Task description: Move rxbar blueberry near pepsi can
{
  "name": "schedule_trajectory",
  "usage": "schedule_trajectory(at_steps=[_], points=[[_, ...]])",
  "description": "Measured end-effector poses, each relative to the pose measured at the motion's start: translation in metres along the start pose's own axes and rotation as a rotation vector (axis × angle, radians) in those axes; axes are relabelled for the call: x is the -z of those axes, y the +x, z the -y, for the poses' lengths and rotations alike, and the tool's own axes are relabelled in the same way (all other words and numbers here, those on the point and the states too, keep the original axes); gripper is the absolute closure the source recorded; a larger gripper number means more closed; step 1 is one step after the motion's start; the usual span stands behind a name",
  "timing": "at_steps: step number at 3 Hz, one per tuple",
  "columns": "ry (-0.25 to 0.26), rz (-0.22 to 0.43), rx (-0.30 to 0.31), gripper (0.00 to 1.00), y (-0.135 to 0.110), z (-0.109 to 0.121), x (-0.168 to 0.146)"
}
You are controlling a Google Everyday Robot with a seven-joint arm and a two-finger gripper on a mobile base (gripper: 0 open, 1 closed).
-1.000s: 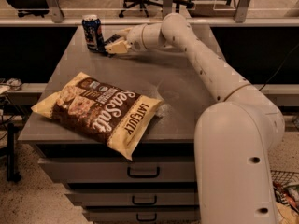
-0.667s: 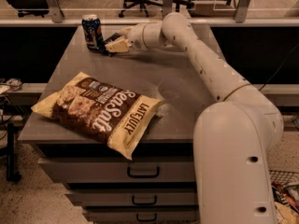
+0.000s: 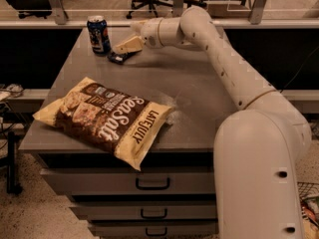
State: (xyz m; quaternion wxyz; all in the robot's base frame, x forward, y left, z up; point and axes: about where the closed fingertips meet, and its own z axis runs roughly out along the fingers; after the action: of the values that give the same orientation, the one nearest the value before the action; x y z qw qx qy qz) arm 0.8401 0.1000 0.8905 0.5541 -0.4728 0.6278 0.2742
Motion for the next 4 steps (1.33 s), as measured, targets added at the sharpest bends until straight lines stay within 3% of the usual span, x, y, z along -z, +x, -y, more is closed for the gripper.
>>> schedule_trajectory(at_steps=[2, 4], points=[[0.017, 0.026, 0.000, 0.00, -0.017, 0.010, 0.049], [0.138, -0.021, 0.032, 0.00, -0.004, 0.051, 0.172]])
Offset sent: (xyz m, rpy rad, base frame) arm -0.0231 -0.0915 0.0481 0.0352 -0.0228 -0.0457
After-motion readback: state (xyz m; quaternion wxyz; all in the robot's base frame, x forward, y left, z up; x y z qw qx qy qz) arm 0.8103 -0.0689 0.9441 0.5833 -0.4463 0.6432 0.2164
